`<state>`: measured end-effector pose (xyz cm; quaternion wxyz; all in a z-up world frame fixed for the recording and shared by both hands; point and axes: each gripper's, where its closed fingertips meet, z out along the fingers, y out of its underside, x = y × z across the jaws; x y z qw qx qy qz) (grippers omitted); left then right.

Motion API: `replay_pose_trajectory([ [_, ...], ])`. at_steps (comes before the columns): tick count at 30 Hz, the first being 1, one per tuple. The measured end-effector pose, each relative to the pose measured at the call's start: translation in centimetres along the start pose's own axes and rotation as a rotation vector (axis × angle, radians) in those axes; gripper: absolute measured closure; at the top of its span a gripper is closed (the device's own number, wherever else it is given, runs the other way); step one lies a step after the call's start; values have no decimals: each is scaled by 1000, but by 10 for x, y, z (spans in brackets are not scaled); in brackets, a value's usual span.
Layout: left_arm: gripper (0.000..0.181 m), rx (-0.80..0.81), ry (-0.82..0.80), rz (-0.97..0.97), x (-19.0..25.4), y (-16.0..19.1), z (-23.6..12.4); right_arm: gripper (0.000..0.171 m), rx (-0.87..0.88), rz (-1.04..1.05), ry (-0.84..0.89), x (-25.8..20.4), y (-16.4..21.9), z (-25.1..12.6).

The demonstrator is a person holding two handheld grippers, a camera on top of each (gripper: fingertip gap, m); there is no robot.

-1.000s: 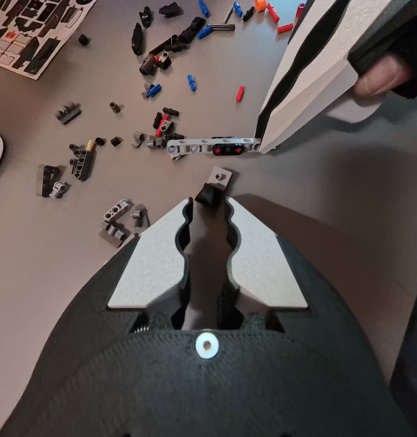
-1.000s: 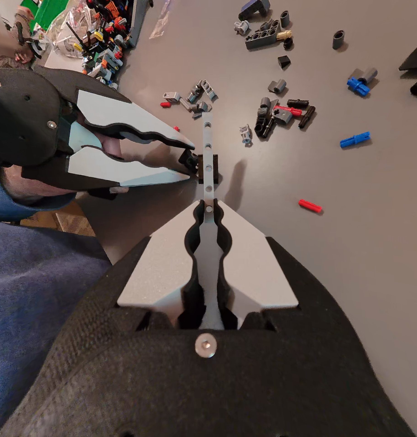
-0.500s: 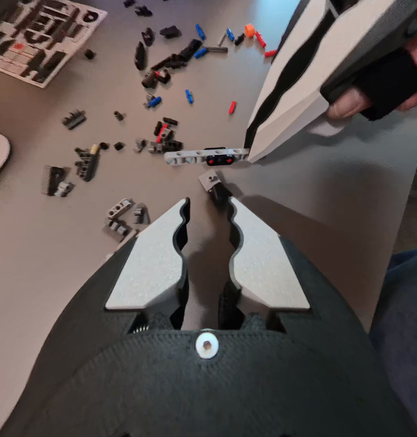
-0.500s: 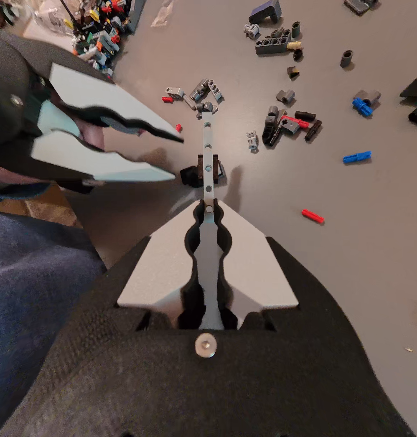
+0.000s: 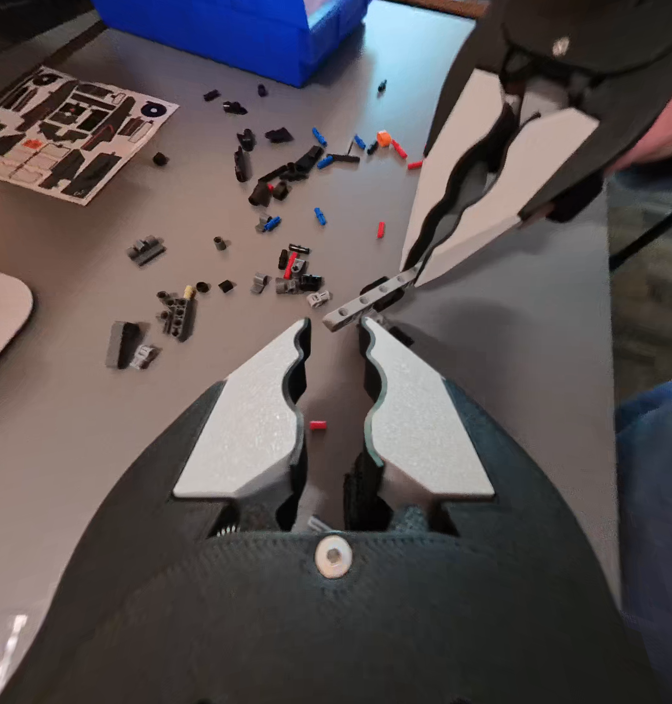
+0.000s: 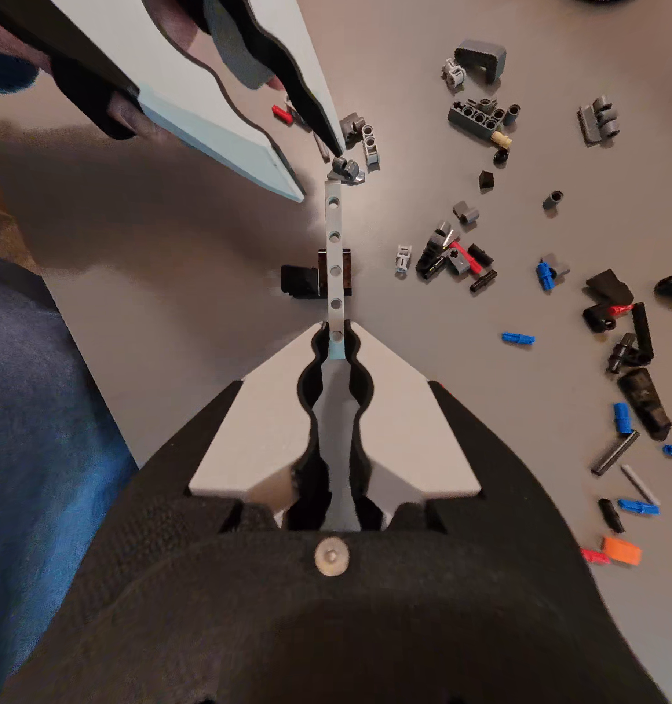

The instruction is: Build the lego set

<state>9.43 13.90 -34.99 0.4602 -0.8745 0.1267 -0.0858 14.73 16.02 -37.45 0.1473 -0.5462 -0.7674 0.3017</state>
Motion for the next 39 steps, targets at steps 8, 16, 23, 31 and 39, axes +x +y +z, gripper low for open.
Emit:
replay_pose_trajectory([
  [8, 161, -100, 38, 259, 6, 9, 12, 167, -23, -30, -5, -7, 0, 6],
  [16, 168, -158, 98, 342, 8, 19, 15, 167, -24, -43, 5, -7, 0, 8],
  [23, 170, -172, 112, 370, 9, 22, 18, 167, -14, -29, 8, -6, 2, 9],
  [31, 170, -180, 115, 400, 10, 26, 21, 167, -8, -25, 25, -5, 5, 12],
  [39, 171, -177, 103, 462, 9, 27, 21, 167, -10, -60, 103, -5, 4, 12],
])
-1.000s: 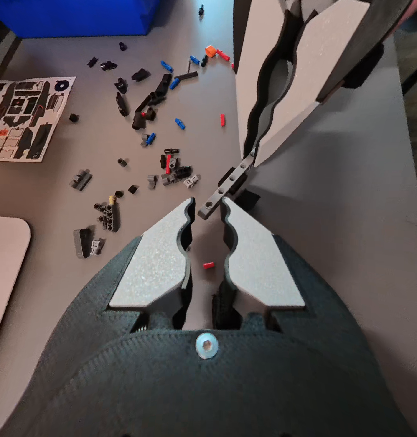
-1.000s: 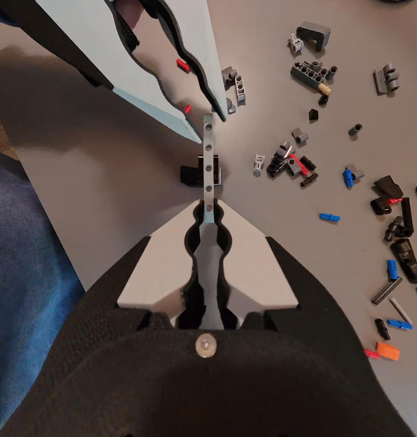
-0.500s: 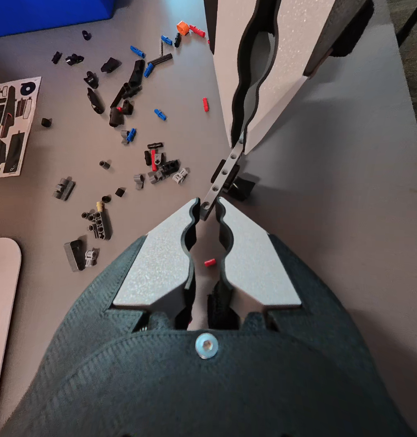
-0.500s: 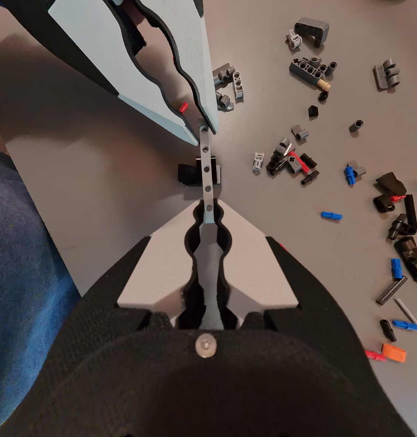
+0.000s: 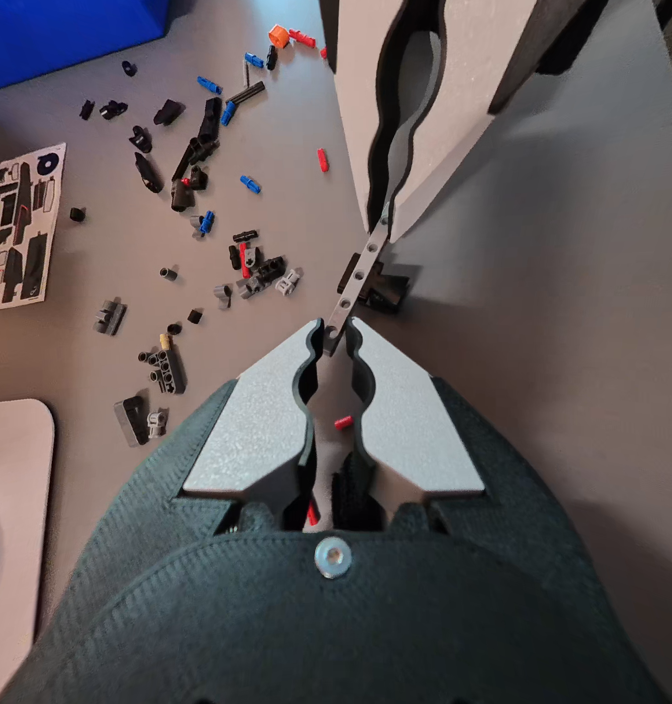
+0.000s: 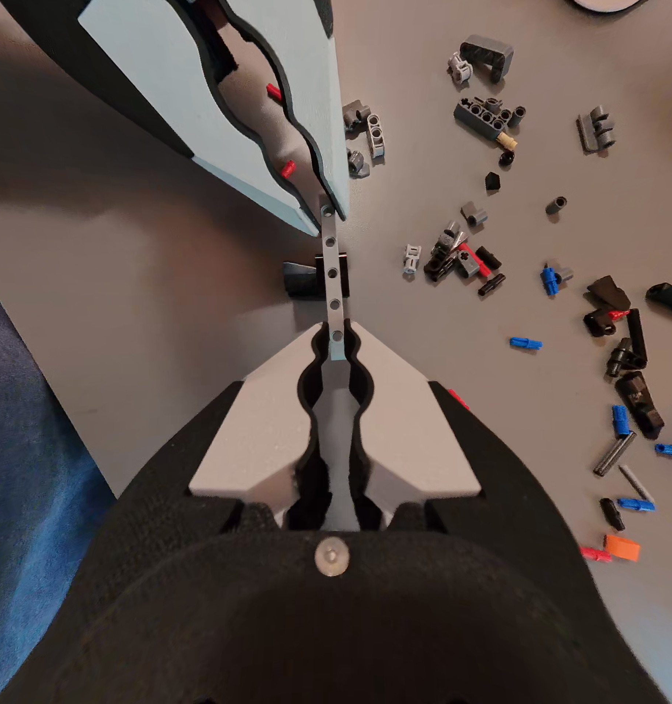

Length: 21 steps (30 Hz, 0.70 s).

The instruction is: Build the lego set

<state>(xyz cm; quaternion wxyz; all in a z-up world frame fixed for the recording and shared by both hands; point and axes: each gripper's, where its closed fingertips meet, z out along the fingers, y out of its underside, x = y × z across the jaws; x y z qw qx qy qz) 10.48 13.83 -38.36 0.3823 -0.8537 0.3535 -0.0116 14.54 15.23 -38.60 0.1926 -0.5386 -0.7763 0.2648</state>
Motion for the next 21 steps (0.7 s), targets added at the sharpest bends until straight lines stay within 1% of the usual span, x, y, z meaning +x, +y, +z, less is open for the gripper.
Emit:
replay_pose_trajectory([
  [6, 171, -14, -10, 35, 1, 0, 0, 167, 17, 1, 33, 0, 0, 0],
  [9, 172, -42, -24, 71, 5, 5, 4, 167, -16, -41, 65, -1, 4, 5],
  [12, 172, -35, -28, 44, 5, 6, 4, 167, 8, -4, 44, -1, 4, 5],
  [15, 172, -46, -26, 60, 4, 6, 4, 167, 2, -5, 36, -1, 4, 5],
  [21, 171, -49, 10, 26, 3, 6, 5, 166, 31, 61, -31, 0, 3, 5],
])
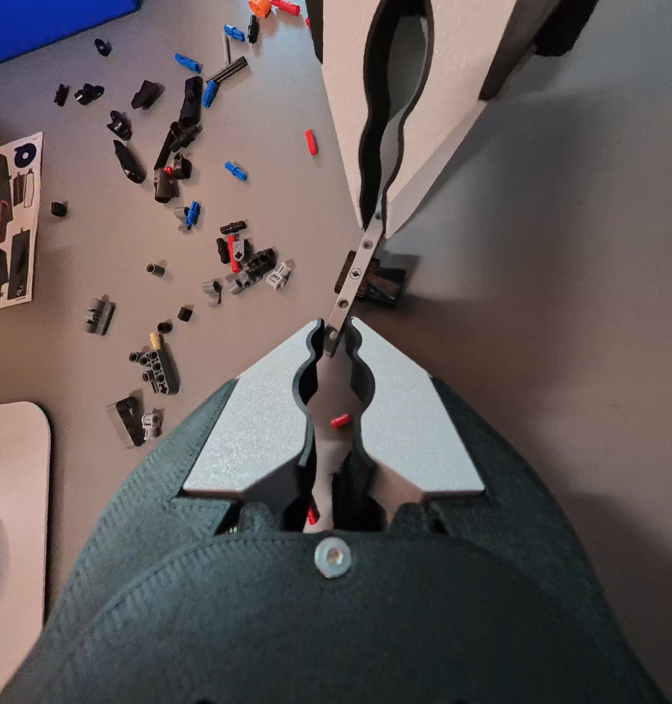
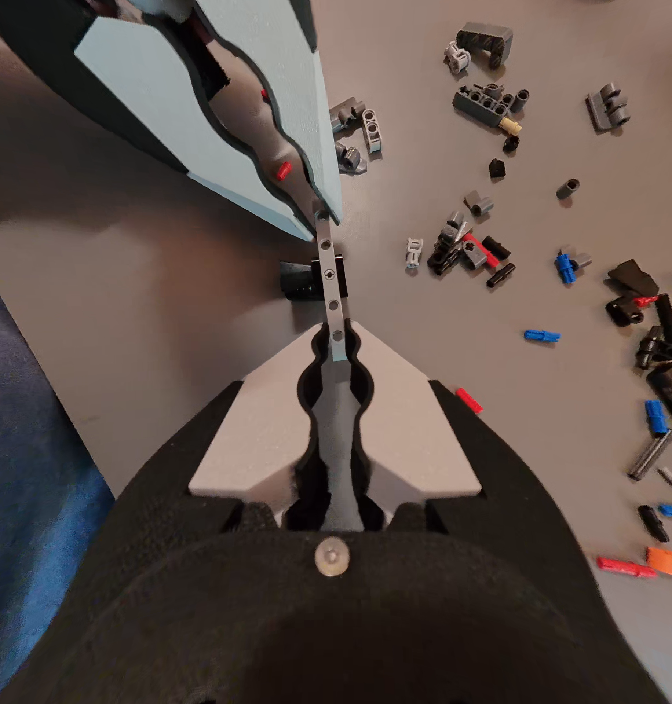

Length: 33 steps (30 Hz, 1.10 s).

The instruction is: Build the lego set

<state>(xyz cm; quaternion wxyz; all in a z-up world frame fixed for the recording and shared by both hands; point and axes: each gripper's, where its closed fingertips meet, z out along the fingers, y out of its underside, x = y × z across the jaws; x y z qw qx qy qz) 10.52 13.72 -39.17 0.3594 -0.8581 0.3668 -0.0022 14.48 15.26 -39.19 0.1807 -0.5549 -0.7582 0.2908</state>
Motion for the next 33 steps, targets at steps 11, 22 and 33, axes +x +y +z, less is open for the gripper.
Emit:
replay_pose_trajectory([
  [11, 148, 21, -26, -155, -8, 2, -26, 144, 47, 25, -84, 0, -6, -20],
  [22, 150, 52, -53, -288, 11, -2, -37, 161, -30, -4, -54, -10, -11, 9],
  [33, 151, 103, -166, -436, 4, 15, -64, 163, 27, 36, -131, -15, -35, 8],
])
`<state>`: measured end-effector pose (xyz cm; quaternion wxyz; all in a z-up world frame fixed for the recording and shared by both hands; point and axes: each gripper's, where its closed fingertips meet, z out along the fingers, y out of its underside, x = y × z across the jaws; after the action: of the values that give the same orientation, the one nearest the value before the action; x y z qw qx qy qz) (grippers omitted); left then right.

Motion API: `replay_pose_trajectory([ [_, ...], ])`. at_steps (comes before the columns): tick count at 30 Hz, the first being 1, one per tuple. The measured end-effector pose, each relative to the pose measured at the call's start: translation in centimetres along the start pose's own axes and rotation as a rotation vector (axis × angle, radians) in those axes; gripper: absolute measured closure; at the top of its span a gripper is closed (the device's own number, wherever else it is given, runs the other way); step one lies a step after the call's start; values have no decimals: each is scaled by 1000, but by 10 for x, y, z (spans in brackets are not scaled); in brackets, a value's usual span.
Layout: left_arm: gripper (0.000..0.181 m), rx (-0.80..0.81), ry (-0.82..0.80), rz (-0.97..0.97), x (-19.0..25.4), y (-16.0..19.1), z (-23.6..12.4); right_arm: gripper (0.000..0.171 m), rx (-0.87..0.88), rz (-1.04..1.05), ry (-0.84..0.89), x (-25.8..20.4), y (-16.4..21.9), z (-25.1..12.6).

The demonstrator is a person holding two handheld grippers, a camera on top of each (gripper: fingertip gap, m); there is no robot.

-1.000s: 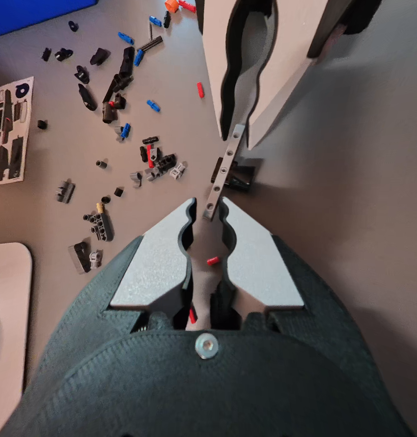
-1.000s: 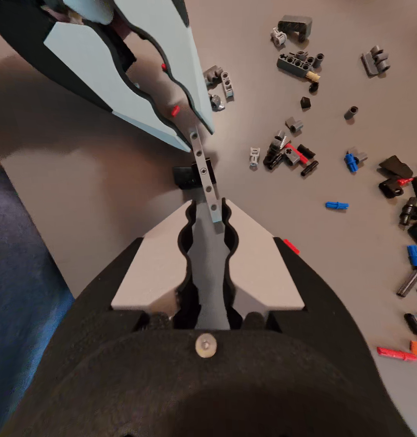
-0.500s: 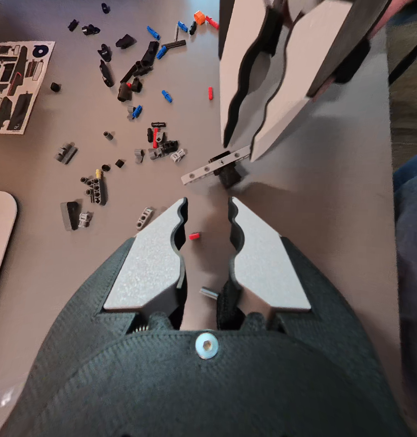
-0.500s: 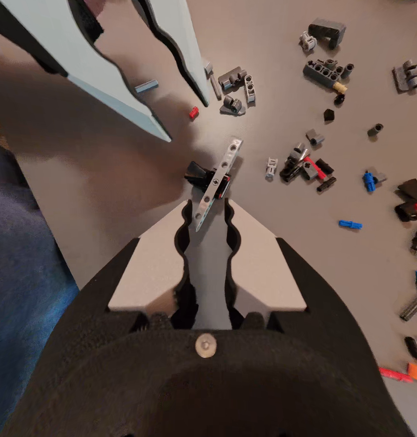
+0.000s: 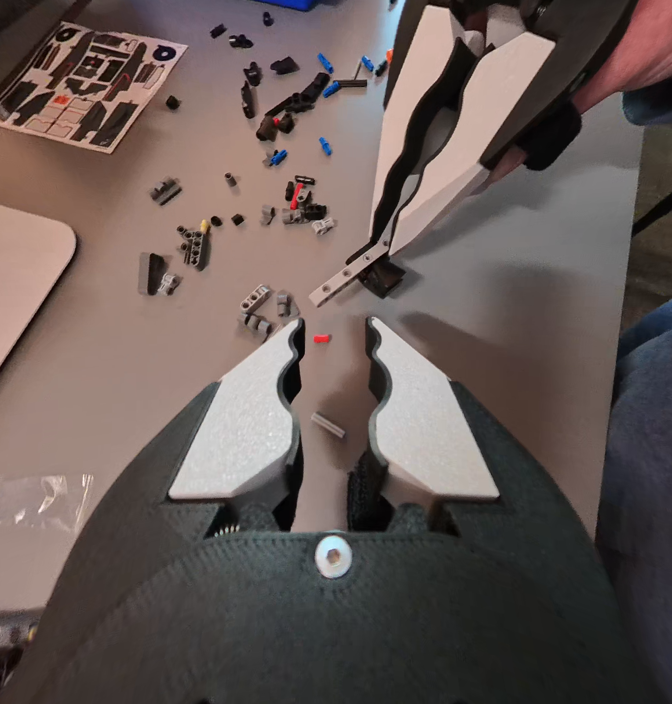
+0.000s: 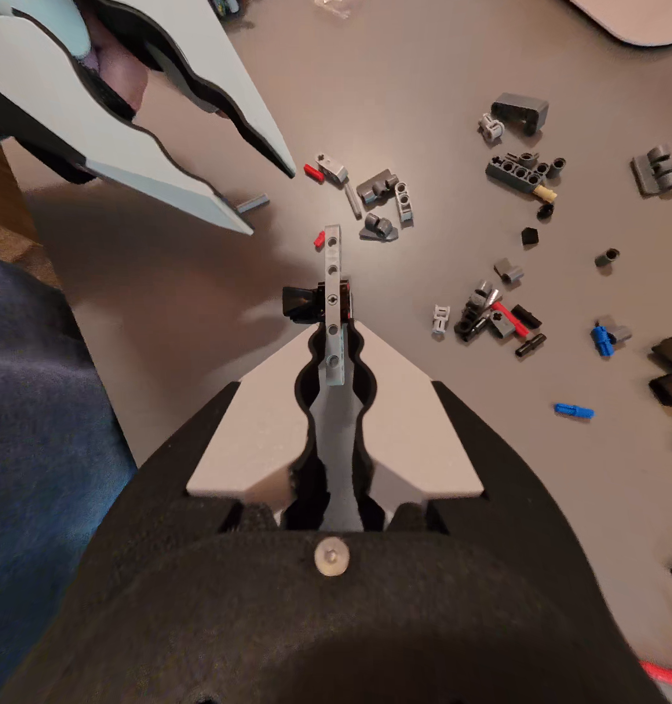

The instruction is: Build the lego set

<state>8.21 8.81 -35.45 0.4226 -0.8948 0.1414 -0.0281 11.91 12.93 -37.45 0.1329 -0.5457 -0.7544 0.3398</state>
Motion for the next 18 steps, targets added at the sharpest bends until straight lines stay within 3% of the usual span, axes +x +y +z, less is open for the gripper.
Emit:
replay_pose_trajectory([
  [18, 150, 3, 10, 12, 9, 7, 3, 167, -36, -47, -84, -6, 23, -17],
])
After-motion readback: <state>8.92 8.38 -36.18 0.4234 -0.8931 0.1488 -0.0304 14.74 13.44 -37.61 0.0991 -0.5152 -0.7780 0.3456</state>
